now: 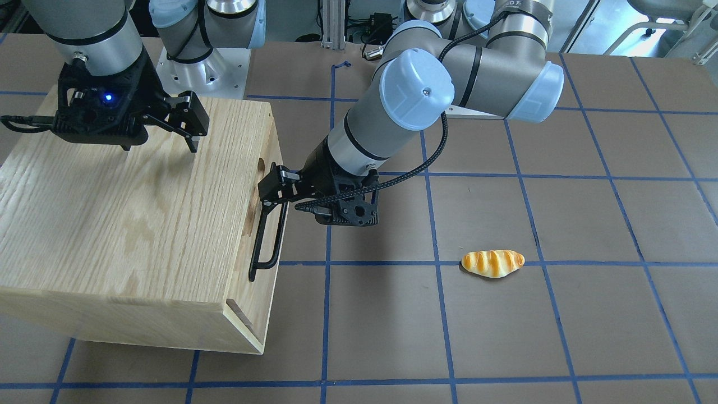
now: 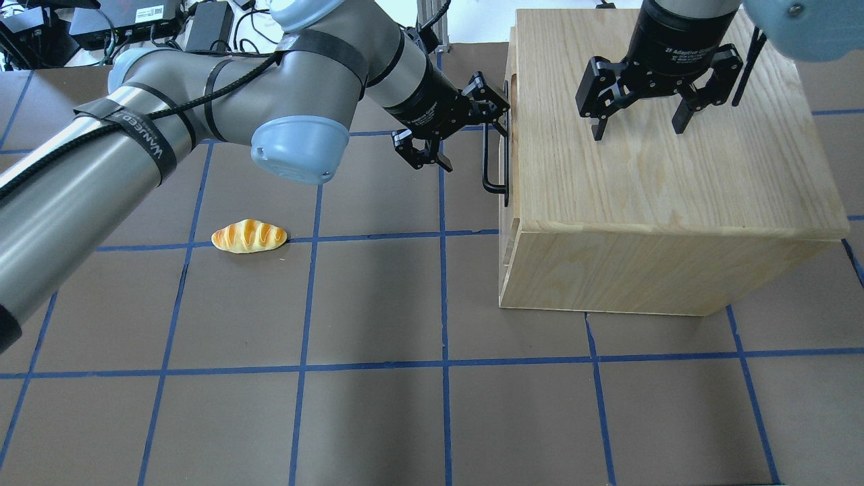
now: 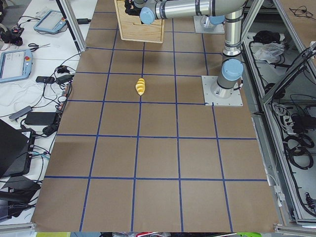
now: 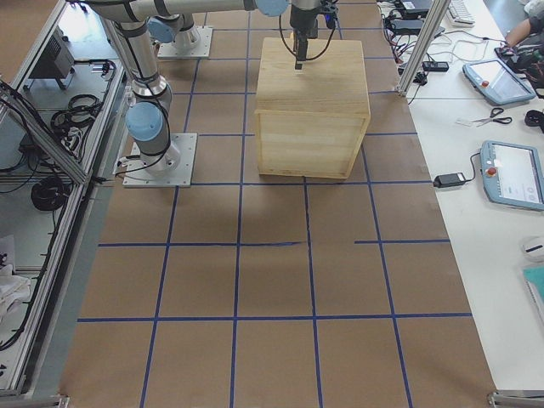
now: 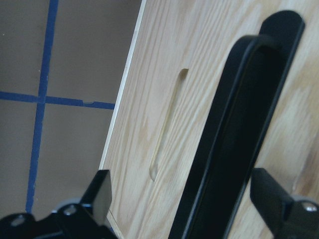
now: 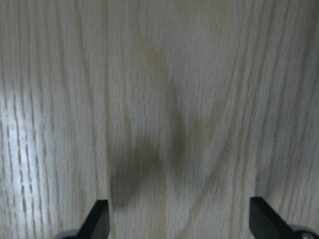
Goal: Open upper drawer
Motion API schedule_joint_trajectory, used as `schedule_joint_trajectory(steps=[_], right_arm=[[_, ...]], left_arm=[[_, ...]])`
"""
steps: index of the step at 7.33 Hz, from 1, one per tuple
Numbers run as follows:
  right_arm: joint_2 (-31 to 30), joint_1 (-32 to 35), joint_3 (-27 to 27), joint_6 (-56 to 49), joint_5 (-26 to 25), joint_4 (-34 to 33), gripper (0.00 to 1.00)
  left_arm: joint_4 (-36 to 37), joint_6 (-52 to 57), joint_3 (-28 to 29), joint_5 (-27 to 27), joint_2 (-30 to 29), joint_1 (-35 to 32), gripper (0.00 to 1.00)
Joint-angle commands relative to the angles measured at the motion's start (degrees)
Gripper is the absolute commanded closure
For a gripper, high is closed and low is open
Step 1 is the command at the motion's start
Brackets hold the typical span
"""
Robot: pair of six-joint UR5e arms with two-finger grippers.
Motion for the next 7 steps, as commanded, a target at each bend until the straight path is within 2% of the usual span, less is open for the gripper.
schedule_joint_trajectory(steps=[1,7], right_arm=[[0.0,0.0,0.0,-0.1,0.0,0.0,0.00],[0.0,0.0,0.0,-0.1,0.0,0.0,0.00]], left_arm=[[0.1,1.0,0.0,0.1,-0.1,0.2,0.00],[0.1,3.9,-0.8,0.5,-1.1,0.2,0.00]])
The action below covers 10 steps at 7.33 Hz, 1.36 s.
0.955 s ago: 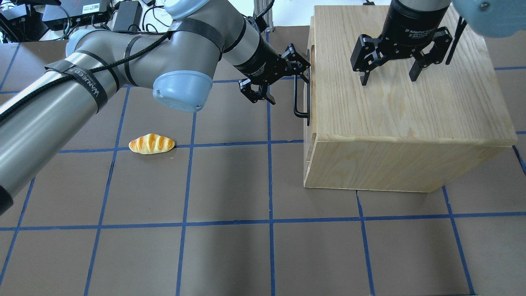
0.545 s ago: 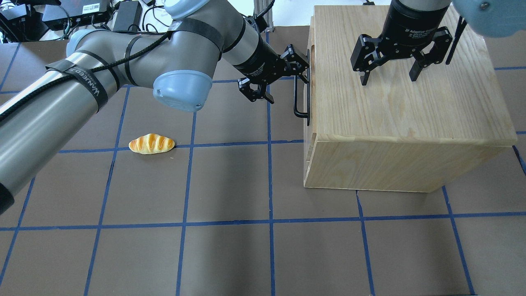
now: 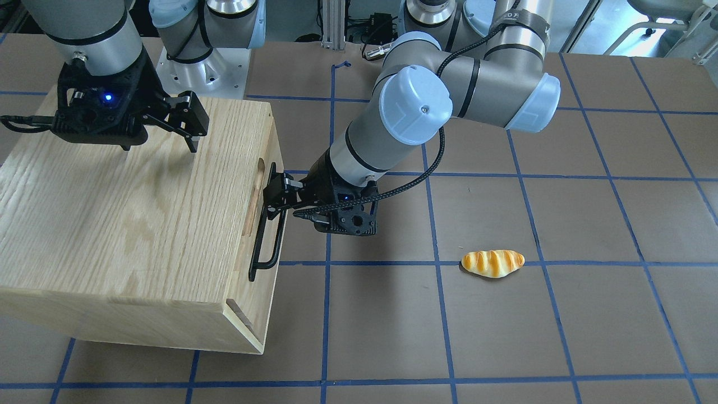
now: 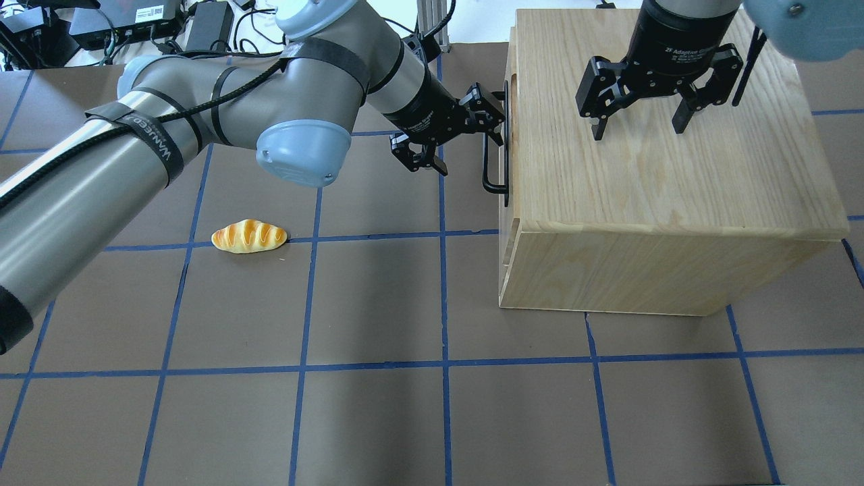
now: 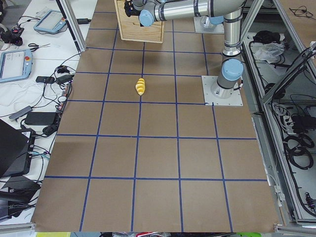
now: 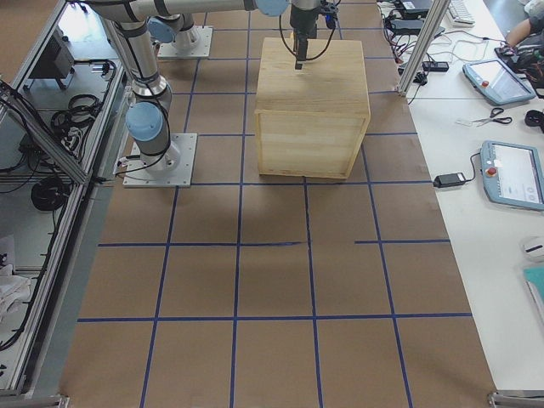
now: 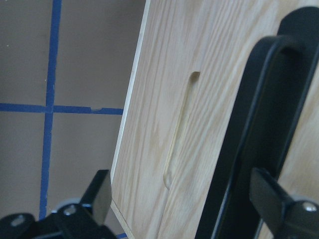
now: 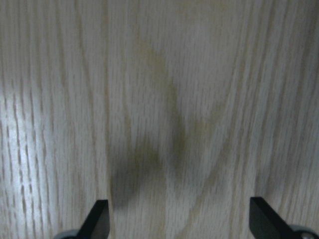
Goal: Open upper drawer
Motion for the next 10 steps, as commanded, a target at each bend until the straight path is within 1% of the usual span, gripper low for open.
schedule_joint_trajectory(steps=[1,3,4,5,8,10], right_arm=[[0.0,0.0,0.0,0.1,0.0,0.0,0.00],[0.0,0.0,0.1,0.0,0.0,0.0,0.00],[0.0,0.0,0.0,0.1,0.0,0.0,0.00],[0.0,-0.1,0.1,0.1,-0.1,0.0,0.00],[0.0,0.0,0.0,0.1,0.0,0.0,0.00],[0.0,-0.1,0.0,0.1,0.0,0.0,0.00]], left_arm=[[-0.1,0.5,-0.2,0.7,-0.3,-0.1,0.00],[0.0,0.5,-0.1,1.3,-0.6,-0.1,0.00],[-0.2,2.4,-0.3,2.8,-0.3,-0.1,0.00],[-0.2,4.6,-0.2,6.8,-0.6,-0.2,0.00],[-1.0,6.3,-0.3,7.3,0.8,-0.1,0.00],[-2.6,9.3,-0.5,9.0,1.3,0.2,0.00]])
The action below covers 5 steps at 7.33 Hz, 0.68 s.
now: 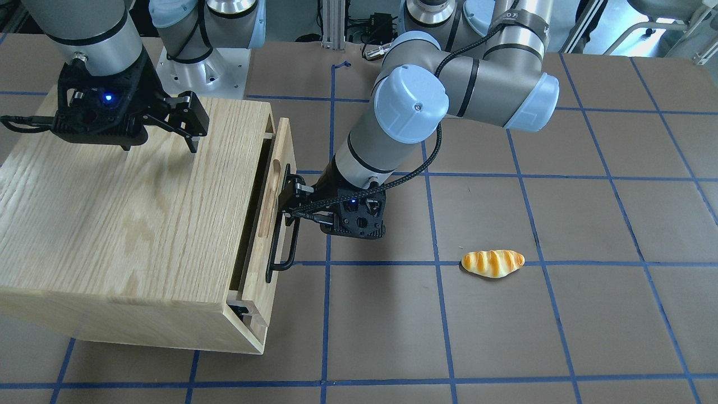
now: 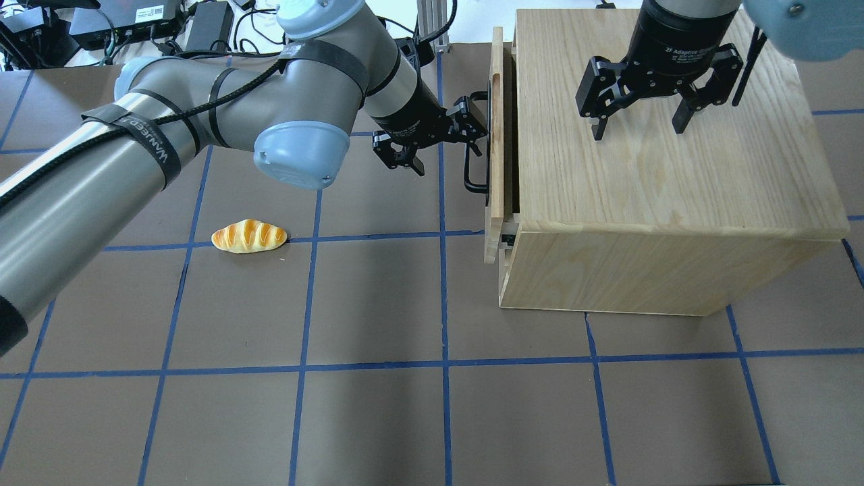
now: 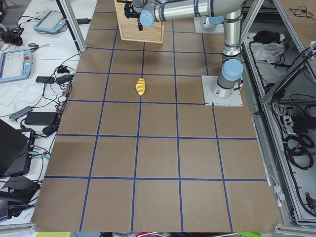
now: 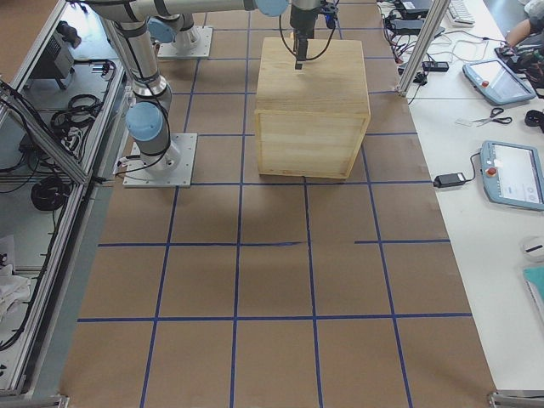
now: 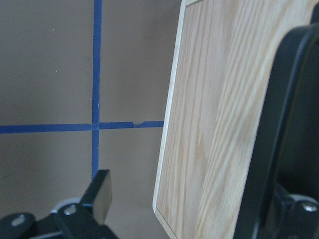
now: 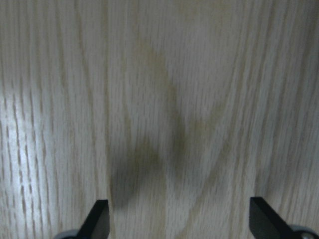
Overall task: Open upper drawer
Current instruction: 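Pull the handle with the left gripper, sliding the drawer out toward the bread roll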
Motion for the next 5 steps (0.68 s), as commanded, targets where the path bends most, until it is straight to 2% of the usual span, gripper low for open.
schedule_joint_trajectory(steps=[1,5], right_arm=[[0.0,0.0,0.0,0.0,0.0,0.0,0.00],[0.0,0.0,0.0,0.0,0.0,0.0,0.00]], left_arm=[[-2.3,3.2,-0.2,2.6,0.4,0.2,0.00],[-2.4,4.4,-1.1,2.7,1.2,2.3,0.00]])
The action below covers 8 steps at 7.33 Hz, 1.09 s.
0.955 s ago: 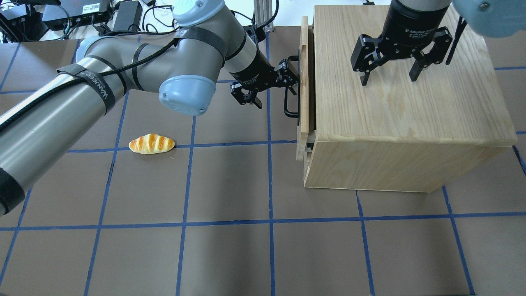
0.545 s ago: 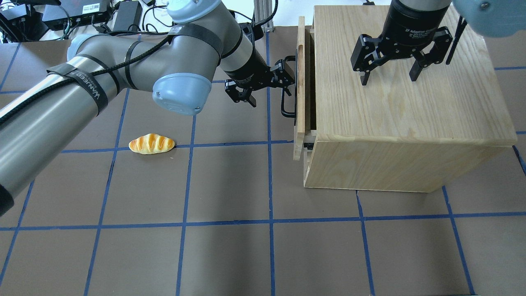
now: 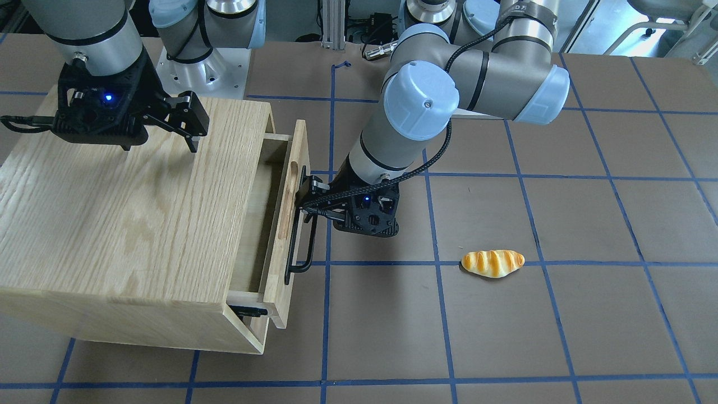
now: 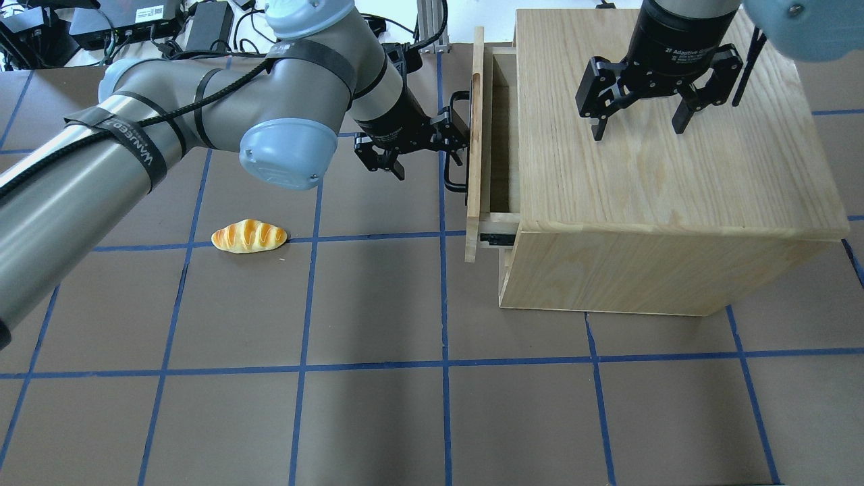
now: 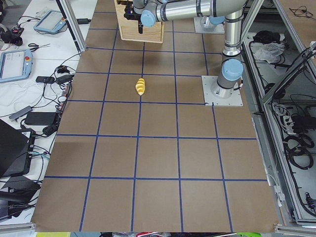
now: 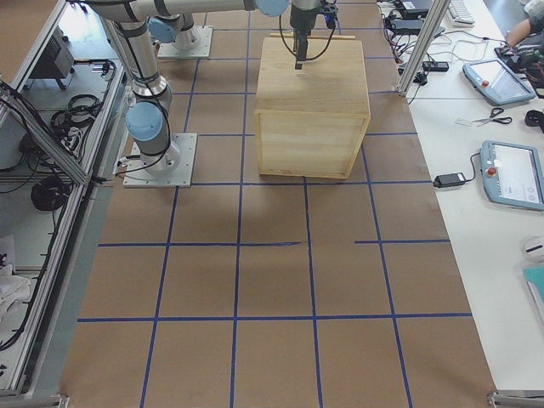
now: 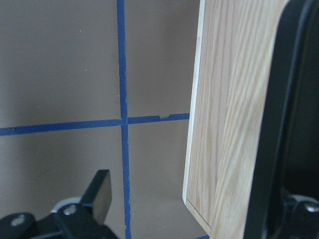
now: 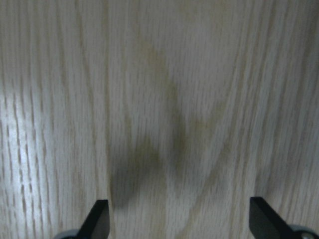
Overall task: Open upper drawer
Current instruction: 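Pull the handle with the left gripper, sliding the drawer out toward the bread roll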
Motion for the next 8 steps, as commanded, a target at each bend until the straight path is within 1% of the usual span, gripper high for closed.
schedule_joint_trajectory(steps=[1,3,8], right_arm=[[0.0,0.0,0.0,0.0,0.0,0.0,0.00],[0.0,-0.1,0.0,0.0,0.0,0.0,0.00],[0.0,-0.1,0.0,0.0,0.0,0.0,0.00]], left_arm=[[-0.5,0.4,-0.2,0.0,0.4,1.0,0.00],[-0.7,2.7,-0.9,-0.1,0.7,3.1,0.00],[-3.7,6.3,-1.0,0.0,1.9,7.3,0.00]])
